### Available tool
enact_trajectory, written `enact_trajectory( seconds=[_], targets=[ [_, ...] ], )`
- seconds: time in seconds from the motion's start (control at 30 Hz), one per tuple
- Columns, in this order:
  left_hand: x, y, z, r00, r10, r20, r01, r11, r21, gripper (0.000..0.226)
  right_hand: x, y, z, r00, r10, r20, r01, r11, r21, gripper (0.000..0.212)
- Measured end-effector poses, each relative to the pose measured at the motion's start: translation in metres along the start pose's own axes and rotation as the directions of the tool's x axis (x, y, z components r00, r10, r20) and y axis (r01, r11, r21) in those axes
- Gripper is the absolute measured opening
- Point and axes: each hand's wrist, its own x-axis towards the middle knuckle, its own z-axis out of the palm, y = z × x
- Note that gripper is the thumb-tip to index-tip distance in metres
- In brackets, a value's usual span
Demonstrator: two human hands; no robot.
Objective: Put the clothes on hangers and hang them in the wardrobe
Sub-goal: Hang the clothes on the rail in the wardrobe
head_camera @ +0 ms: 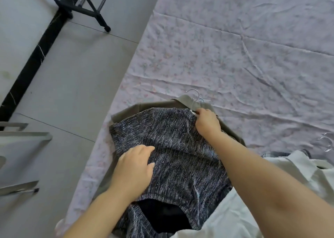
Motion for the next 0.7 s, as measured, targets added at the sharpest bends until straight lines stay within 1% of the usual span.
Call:
enact_trajectory(
  seconds=[0.13,0.27,0.33,0.4,0.47,0.57,0.7],
  targets=[
    [0.001,0.002,-0.003,1.0,0.018,-0.023,-0.018,1.0,-0.007,0.045,-0.003,0.002,-0.005,1.0,-0.01,-0.026,0.012,0.998,0.058,0.025],
    [-0.007,0.007,-0.01,0.999,0.025,-0.048,-0.027,0.999,-0.025,0.044,-0.022,0.0,-0.02,0.998,-0.023,-0.05,0.028,0.994,0.103,0.022],
    [-0.014,0.009,-0.015,0.997,0.034,-0.064,-0.035,0.999,-0.028,0.044,-0.041,-0.004,-0.03,0.992,-0.053,-0.118,0.064,0.993,0.096,0.02],
    [-0.024,0.011,-0.022,0.995,0.04,-0.09,-0.043,0.998,-0.035,0.044,-0.066,-0.009,-0.04,0.971,-0.11,-0.21,0.136,0.984,0.112,0.02],
    [-0.036,0.014,-0.032,0.988,0.05,-0.148,-0.059,0.997,-0.058,0.043,-0.094,-0.018,-0.052,0.936,-0.172,-0.307,0.22,0.967,0.129,0.022],
    [-0.055,0.022,-0.055,0.957,0.047,-0.286,-0.079,0.991,-0.104,0.043,-0.137,-0.037,-0.072,0.858,-0.279,-0.432,0.352,0.931,0.098,0.021],
    [-0.086,0.031,-0.096,0.864,0.087,-0.495,-0.131,0.99,-0.056,0.048,-0.2,-0.07,-0.103,0.732,-0.416,-0.539,0.52,0.853,0.049,0.014]
  ],
)
